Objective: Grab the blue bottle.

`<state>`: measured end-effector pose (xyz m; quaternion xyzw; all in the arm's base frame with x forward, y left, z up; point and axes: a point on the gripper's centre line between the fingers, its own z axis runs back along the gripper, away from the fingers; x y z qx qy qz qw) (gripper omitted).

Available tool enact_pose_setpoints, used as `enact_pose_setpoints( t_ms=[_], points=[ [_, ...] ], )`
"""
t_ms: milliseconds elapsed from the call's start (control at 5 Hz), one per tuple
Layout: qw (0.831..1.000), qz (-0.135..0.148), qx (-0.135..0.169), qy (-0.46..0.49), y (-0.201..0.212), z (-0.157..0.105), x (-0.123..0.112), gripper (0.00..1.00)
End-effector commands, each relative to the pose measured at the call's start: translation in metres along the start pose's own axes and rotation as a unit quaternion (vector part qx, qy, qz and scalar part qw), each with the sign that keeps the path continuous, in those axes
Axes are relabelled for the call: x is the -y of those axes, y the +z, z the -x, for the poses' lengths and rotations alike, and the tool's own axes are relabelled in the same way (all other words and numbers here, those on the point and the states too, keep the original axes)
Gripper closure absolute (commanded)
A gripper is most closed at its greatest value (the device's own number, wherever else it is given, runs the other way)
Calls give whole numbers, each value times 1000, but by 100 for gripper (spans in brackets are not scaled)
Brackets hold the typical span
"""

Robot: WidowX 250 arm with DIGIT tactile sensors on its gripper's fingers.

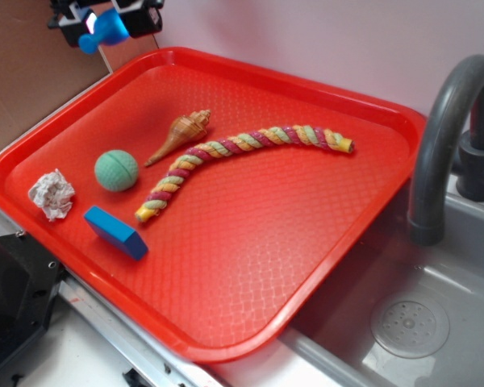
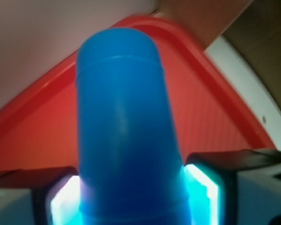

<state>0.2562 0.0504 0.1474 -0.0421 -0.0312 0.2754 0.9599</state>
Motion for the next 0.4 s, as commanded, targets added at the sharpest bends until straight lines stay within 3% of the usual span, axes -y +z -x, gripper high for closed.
enact_pose_setpoints(
  t_ms=[0, 200],
  points=[
    [987, 82, -23, -139, 71, 55, 11, 100],
    [978, 87, -39, -186, 73, 62, 11, 100]
  ],
)
